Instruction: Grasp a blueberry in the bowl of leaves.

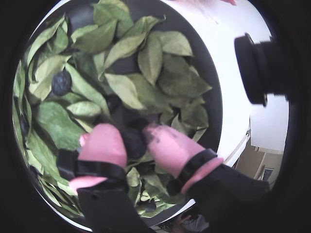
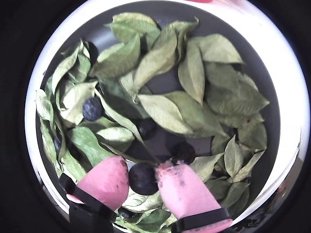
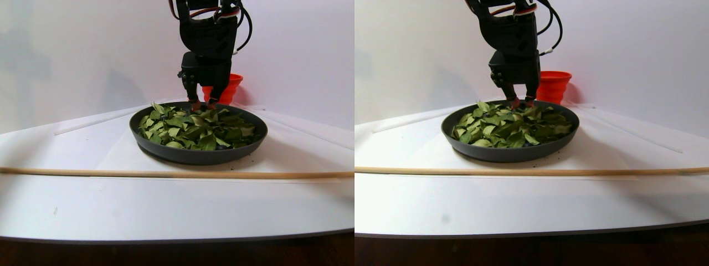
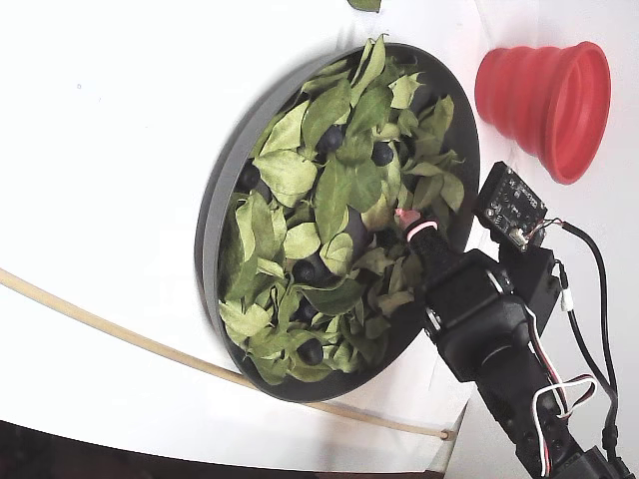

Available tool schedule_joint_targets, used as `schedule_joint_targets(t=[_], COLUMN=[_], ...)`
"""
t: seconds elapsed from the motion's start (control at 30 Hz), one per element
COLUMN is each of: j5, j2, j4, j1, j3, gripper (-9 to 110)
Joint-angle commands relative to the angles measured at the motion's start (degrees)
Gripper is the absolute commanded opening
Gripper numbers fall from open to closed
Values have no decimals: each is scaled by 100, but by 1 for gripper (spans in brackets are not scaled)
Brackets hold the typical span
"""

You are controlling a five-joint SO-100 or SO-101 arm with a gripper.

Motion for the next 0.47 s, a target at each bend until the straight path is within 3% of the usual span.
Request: schedule_joint_targets(t=[0.0,0.43], j5=[-44,-18], j2=[615,510], j4=[9,0], j1=[70,141], j3=[-114,-369], gripper=[10,10])
